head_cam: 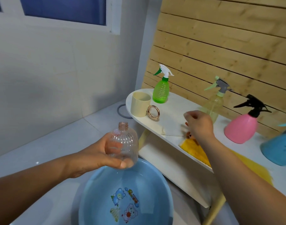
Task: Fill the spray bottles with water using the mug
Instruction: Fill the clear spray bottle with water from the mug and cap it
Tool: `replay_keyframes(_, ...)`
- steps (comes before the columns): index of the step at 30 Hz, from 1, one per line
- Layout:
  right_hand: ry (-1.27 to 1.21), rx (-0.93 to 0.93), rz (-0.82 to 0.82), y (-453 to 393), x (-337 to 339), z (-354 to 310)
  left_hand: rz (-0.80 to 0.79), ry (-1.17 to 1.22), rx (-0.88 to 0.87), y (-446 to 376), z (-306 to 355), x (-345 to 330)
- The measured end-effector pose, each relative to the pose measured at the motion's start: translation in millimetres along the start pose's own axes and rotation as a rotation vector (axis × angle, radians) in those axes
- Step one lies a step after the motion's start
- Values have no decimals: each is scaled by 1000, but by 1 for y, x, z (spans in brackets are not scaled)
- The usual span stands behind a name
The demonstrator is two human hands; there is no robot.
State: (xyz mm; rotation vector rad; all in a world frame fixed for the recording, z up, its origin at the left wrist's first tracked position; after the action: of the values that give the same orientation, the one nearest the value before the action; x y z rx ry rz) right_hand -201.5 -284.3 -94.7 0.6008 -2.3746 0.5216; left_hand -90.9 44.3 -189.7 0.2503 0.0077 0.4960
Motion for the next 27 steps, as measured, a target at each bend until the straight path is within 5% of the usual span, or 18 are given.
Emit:
replay_keyframes(11,96,-9,-516,-25,-115,-70,18,-64,-157,-8,17,2)
replay_keyframes(23,-156,-11,-616,22,-91,-118,89,-127,-60,-1,-16,28)
replay_keyframes(27,-42,53,-635,65,-83,-126,45,-146,-59,6,-16,29)
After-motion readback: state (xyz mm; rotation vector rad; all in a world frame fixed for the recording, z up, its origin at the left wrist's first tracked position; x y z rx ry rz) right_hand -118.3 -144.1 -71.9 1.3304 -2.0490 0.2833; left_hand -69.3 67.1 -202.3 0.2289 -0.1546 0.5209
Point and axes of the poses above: each hand's wrist, its own y-axis away from the middle knuckle, its own x-axis out of the back of the hand, z = x × y, the point moved 10 cm from there along -y, towards the middle knuckle, and after that the axes turned 5 degrees about y, right-handed, at the moved point
